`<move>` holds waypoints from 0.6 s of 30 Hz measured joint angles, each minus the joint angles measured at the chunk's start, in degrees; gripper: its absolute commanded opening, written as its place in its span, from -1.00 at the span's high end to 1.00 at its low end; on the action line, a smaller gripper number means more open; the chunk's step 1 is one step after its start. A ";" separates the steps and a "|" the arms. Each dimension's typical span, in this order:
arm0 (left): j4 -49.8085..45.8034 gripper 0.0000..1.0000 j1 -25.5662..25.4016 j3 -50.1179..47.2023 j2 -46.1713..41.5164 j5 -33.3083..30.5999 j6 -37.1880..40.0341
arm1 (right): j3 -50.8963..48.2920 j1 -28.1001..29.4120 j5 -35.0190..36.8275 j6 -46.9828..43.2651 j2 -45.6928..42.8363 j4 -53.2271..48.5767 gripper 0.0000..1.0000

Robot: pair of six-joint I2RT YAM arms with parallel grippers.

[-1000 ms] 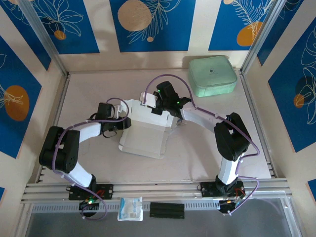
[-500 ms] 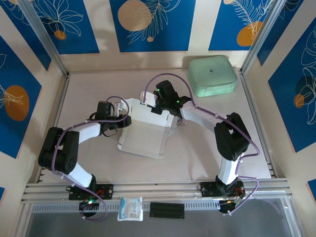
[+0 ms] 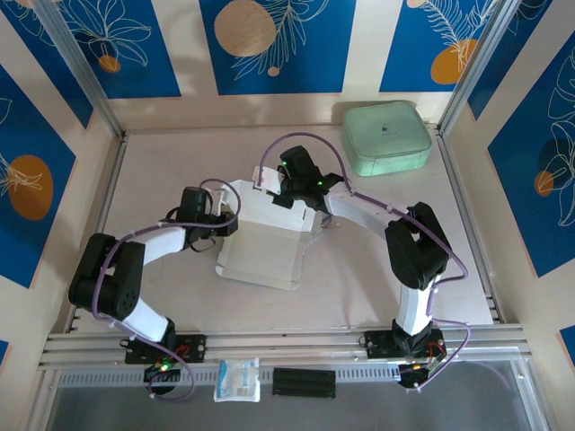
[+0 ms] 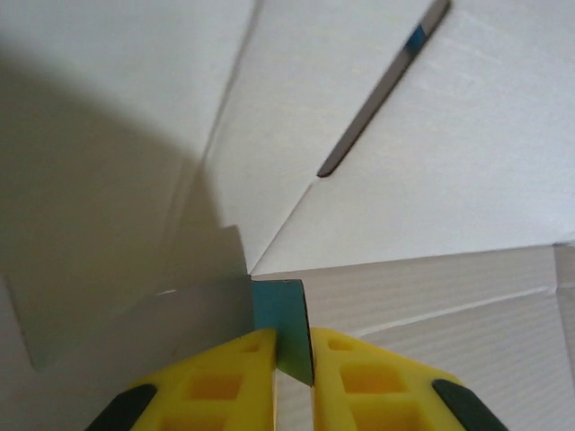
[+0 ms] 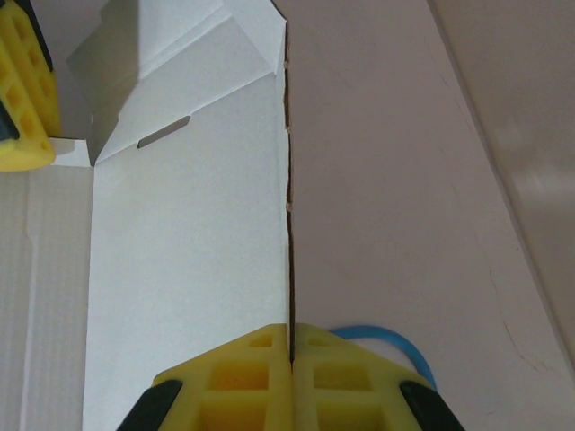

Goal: Fold the paper box

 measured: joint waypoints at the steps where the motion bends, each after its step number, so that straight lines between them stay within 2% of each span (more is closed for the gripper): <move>1: -0.13 0.72 -0.52 0.00 0.02 -0.81 0.44 | 0.20 0.09 0.02 0.00 0.09 -0.24 0.98; 12: -0.68 0.87 -5.97 1.11 2.71 -10.54 5.38 | 0.31 0.55 0.70 0.02 0.13 -1.70 0.98; 18: 0.24 0.89 -8.96 1.40 3.67 -15.67 5.95 | 0.31 0.83 1.29 0.02 0.13 -2.25 0.99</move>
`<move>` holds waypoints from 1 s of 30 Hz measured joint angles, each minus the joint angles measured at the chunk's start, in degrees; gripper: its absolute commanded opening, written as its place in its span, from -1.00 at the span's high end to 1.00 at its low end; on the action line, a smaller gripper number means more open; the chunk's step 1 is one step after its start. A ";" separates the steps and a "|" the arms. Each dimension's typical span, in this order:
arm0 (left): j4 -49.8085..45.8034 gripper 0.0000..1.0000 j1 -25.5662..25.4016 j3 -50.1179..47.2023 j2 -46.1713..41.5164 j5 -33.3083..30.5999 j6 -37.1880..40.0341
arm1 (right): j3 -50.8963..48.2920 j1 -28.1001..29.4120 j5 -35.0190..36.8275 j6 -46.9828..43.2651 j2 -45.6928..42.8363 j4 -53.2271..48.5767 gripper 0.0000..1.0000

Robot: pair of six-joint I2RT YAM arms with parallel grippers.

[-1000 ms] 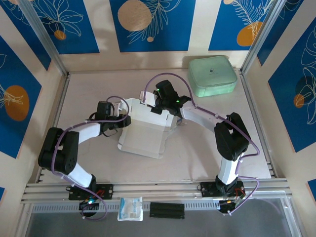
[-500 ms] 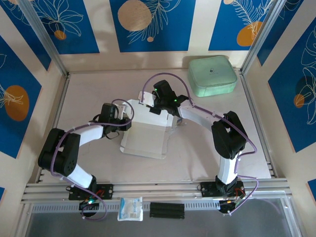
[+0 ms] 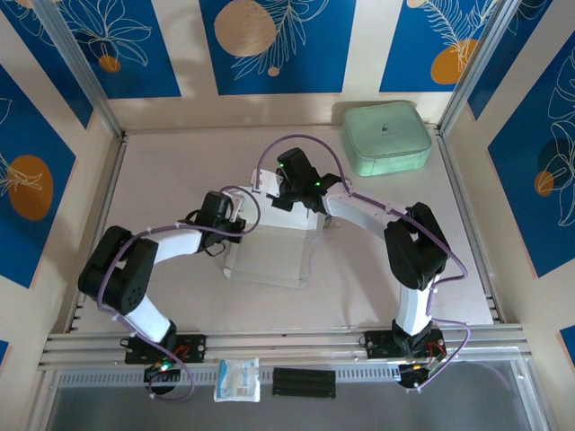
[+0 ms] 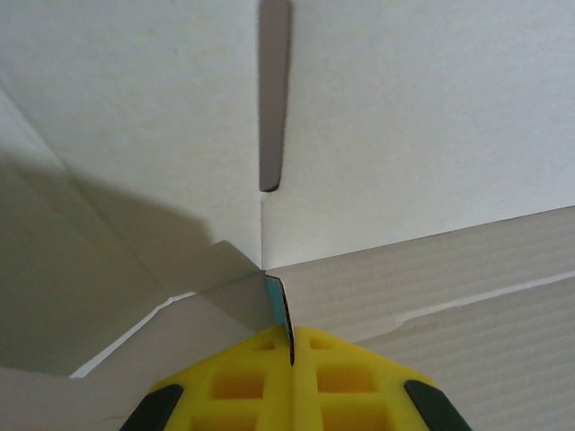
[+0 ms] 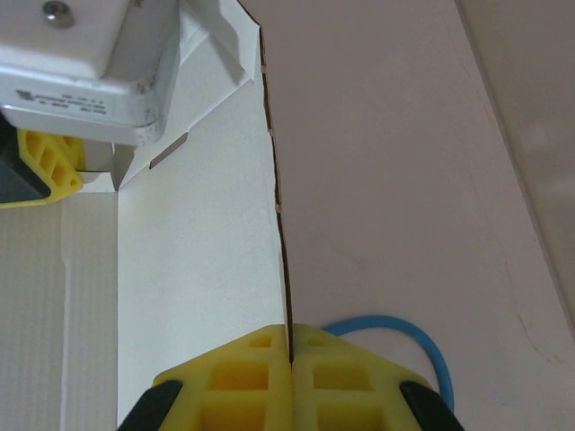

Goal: Fold the paper box

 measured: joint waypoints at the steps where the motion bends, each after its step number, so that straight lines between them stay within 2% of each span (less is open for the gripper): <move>1: 0.46 0.87 -0.39 0.00 0.17 -0.61 -0.02 | -0.02 -0.02 0.09 0.00 0.00 0.00 0.98; 10: 1.18 0.42 -1.38 -0.46 -1.25 -0.70 -2.03 | -0.46 0.00 1.42 -0.15 -0.07 1.01 0.98; 16: -4.92 0.13 -0.72 -0.87 -14.40 -0.35 -4.61 | -1.29 0.00 1.92 -2.03 -0.46 1.75 0.99; 18: -8.68 0.08 0.37 -0.70 -20.33 -0.42 -5.68 | -1.38 0.00 2.12 -3.13 -0.46 1.73 0.99; 23: -22.27 -0.26 7.19 3.63 -28.37 -0.24 -7.85 | -2.03 0.02 2.60 -5.88 -1.01 1.90 0.99; 26: -30.67 -0.36 9.62 10.19 -28.70 0.81 -6.10 | -2.40 0.24 2.99 -7.87 -1.42 1.90 1.00; 30: -39.87 -0.40 10.32 22.47 -24.59 5.14 1.51 | -2.45 1.03 3.48 -10.45 -1.77 1.90 1.00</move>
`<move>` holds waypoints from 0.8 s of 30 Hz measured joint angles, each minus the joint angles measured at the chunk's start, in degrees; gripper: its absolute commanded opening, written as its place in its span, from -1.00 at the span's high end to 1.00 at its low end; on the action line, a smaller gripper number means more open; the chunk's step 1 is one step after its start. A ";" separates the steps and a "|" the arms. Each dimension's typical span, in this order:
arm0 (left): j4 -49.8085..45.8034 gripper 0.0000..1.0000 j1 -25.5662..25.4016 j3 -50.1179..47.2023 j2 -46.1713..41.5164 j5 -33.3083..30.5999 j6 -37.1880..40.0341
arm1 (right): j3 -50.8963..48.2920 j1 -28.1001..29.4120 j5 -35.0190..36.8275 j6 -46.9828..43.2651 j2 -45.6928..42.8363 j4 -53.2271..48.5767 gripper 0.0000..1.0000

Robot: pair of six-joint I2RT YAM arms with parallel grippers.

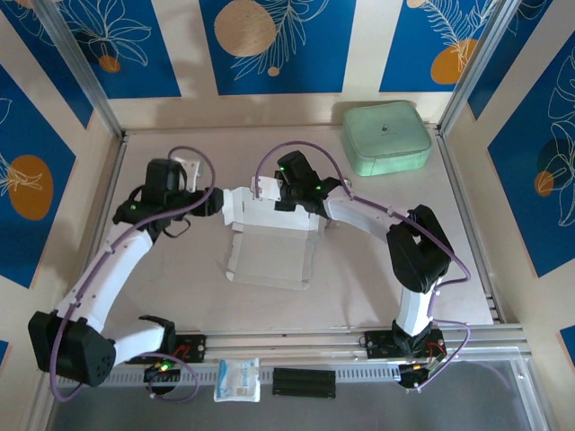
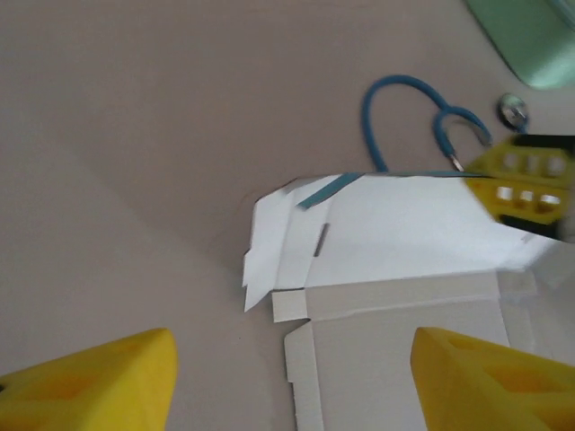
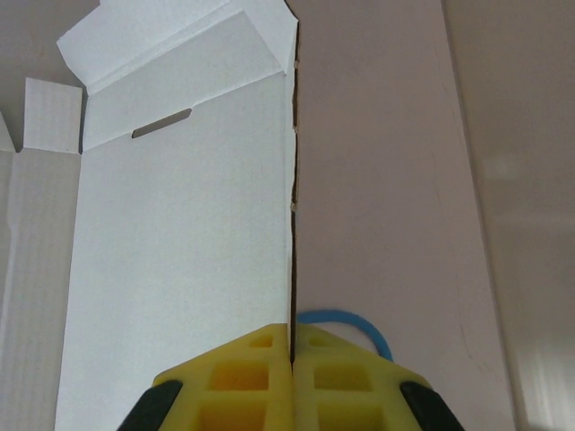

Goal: Fold the paper box

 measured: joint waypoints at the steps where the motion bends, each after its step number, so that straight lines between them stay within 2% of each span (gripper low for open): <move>1: -1.68 -0.40 0.24 2.64 1.49 1.31 2.29 | -0.09 0.17 0.02 -0.48 -0.11 0.02 1.00; 7: -9.77 -0.40 3.89 10.47 10.47 9.94 15.76 | -0.87 0.61 -0.02 -2.47 -0.94 0.04 1.00; 13: -13.97 -0.34 5.62 11.17 16.44 13.09 24.96 | -1.05 0.63 -0.07 -3.21 -0.94 0.04 1.00; 24: -11.82 -0.08 5.62 12.52 24.57 13.05 28.48 | -1.07 1.22 -0.70 -4.22 -0.94 -0.26 1.00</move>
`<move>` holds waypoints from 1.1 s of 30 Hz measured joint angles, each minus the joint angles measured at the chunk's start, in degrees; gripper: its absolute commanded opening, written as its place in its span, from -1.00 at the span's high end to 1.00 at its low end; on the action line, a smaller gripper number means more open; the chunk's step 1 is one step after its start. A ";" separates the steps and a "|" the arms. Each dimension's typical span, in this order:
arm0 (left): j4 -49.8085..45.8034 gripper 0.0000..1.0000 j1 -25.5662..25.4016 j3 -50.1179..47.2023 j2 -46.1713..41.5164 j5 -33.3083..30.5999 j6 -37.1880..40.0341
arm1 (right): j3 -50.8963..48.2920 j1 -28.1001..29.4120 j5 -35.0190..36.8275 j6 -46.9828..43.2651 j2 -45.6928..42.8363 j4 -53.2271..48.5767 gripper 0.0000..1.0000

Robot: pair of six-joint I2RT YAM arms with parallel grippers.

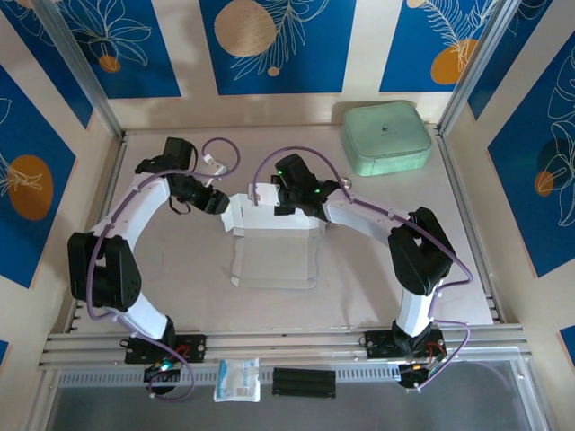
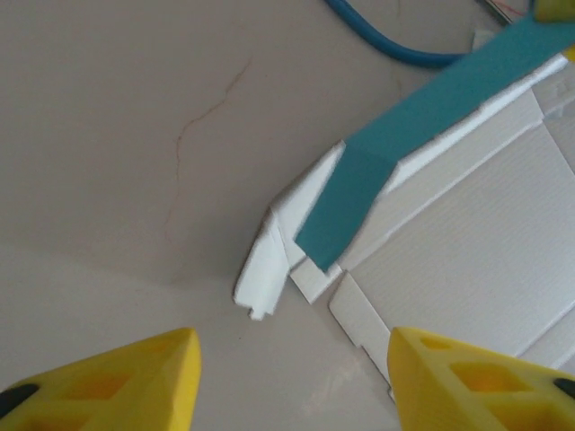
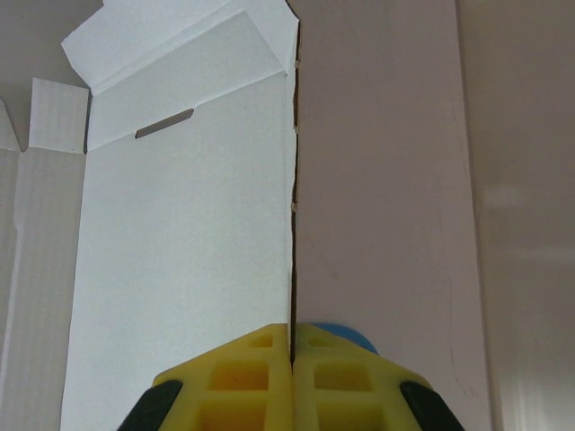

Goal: Fold the paper box

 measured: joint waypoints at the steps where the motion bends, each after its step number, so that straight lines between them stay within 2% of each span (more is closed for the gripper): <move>1: 0.44 -0.07 0.00 0.28 0.59 -0.02 0.02 | 0.00 0.09 0.00 -0.09 0.00 -0.04 1.00; 10: 1.62 0.06 0.02 1.33 5.20 -0.31 1.14 | 0.00 0.33 0.00 -0.72 0.00 -1.42 1.00; 17: 1.25 0.24 0.02 1.75 6.47 2.62 1.49 | 0.02 0.50 0.02 -0.66 0.00 -1.44 1.00; 28: -0.63 0.25 -0.63 2.38 8.02 3.41 1.53 | 1.66 0.52 0.26 -1.07 0.00 -1.38 1.00; 33: -0.59 0.50 -0.79 0.92 7.89 3.45 1.40 | 2.58 0.52 0.24 -1.55 0.00 -1.25 1.00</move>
